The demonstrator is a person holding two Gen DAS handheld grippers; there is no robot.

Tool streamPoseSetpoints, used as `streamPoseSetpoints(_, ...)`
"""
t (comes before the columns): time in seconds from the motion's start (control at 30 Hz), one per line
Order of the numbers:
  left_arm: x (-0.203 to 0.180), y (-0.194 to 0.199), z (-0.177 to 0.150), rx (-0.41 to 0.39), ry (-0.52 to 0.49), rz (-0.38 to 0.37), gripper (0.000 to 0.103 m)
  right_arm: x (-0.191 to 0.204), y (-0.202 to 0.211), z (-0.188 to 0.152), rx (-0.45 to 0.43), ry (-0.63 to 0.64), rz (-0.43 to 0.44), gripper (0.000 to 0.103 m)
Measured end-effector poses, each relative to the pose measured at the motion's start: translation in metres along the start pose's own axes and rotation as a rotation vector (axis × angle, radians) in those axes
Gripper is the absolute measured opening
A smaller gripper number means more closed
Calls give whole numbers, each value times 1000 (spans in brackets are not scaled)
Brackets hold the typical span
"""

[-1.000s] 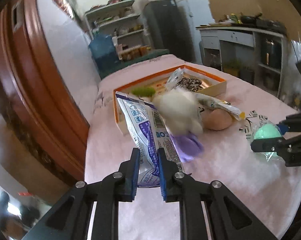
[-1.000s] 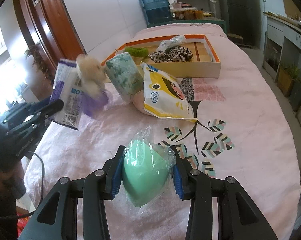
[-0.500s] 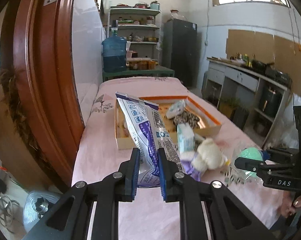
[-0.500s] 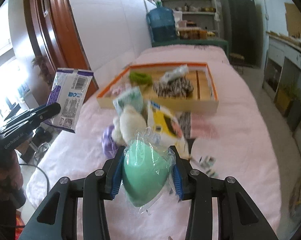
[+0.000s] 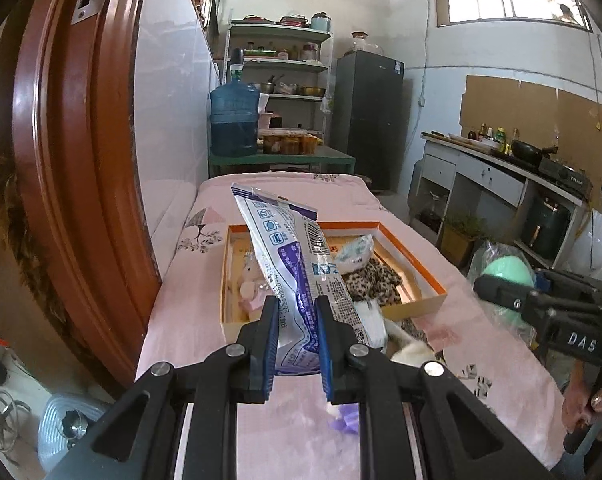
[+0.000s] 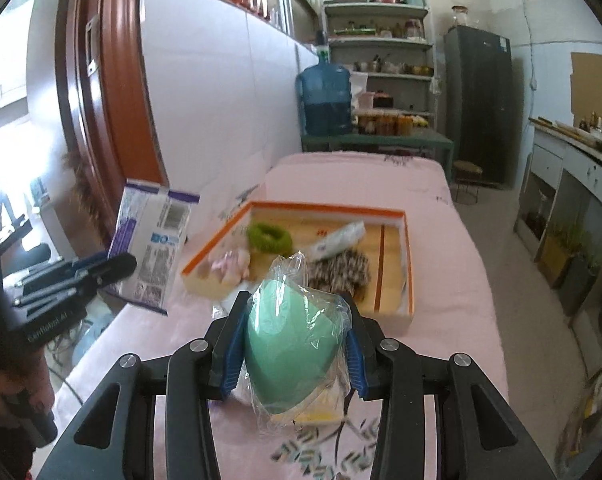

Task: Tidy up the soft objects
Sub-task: 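Carry the blue-printed packet and green sponge over the box with both grippers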

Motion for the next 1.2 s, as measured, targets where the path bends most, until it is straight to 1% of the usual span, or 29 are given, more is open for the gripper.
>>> streamPoseSetpoints(0.2,3,-11,12,-17,10,-3,18,-7,-7,24,-31,-19,-2,43)
streamPoseSetpoints(0.5,-1,-34,40,-46,26,-44,18,-13,-25,49,-54,-42,6,43)
streamPoseSetpoints(0.67,-6,-47,56,-87,61,-77,18,-19,-40,58,-38,-72,28,43)
streamPoseSetpoints(0.83,-6,-67,69,-92,87,-108,18,-21,-56,65,-24,-74,21,43)
streamPoseSetpoints(0.97,3,-77,75,-95,107,-109,18,-24,-68,70,-14,-78,13,43)
streamPoseSetpoints(1.2,21,-96,77,-73,144,-104,18,-30,-90,74,5,-96,1,43)
Point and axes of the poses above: each gripper's, at about its wrist camera, not at the fingertips, and y roughly against the way its jaws point, x to its left, z to its top, the point moved 1 cm from there along -y, roughly the way its jaws point, and after that the axes turned 10 degrees about -z, right-handed, at the moved point
